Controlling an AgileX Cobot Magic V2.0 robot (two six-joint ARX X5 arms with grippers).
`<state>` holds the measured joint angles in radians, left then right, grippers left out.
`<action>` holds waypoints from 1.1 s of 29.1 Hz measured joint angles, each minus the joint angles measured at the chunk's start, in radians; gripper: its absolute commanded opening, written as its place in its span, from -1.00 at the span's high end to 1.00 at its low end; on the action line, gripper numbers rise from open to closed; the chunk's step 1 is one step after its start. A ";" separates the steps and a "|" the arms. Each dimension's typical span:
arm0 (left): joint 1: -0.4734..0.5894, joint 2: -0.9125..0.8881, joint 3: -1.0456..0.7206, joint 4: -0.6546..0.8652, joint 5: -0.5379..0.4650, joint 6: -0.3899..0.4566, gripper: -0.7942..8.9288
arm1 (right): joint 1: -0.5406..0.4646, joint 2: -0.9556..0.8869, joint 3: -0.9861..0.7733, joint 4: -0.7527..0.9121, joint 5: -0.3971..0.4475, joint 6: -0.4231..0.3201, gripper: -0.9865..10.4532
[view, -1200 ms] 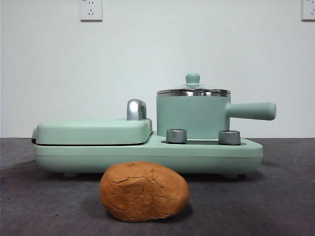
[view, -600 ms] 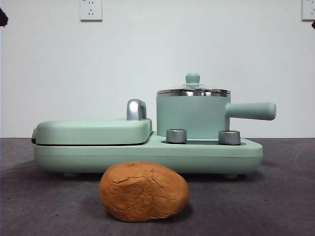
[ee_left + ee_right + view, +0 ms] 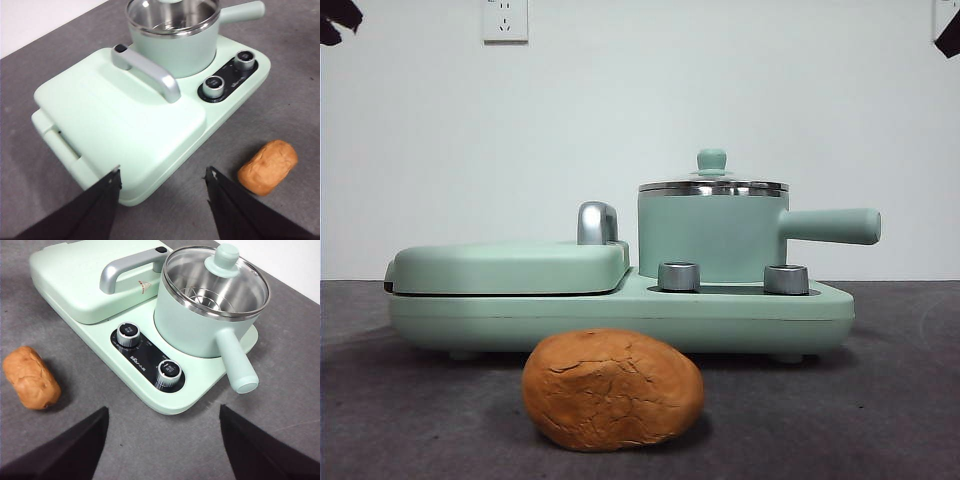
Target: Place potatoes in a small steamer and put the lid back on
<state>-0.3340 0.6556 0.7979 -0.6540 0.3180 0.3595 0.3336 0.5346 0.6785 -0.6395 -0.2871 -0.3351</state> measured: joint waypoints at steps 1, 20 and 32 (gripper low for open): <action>-0.006 0.005 0.000 0.008 0.000 0.000 0.27 | 0.000 0.000 0.000 0.000 0.000 0.005 0.21; -0.222 0.536 0.031 0.671 -0.083 -0.265 0.27 | 0.000 0.000 0.000 0.000 0.000 0.134 0.21; -0.284 0.931 0.303 0.907 -0.088 -0.267 0.27 | 0.000 0.000 0.000 0.000 0.000 0.134 0.21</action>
<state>-0.6178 1.5867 1.1011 0.2531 0.2298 0.0925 0.3336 0.5346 0.6785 -0.6395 -0.2871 -0.2008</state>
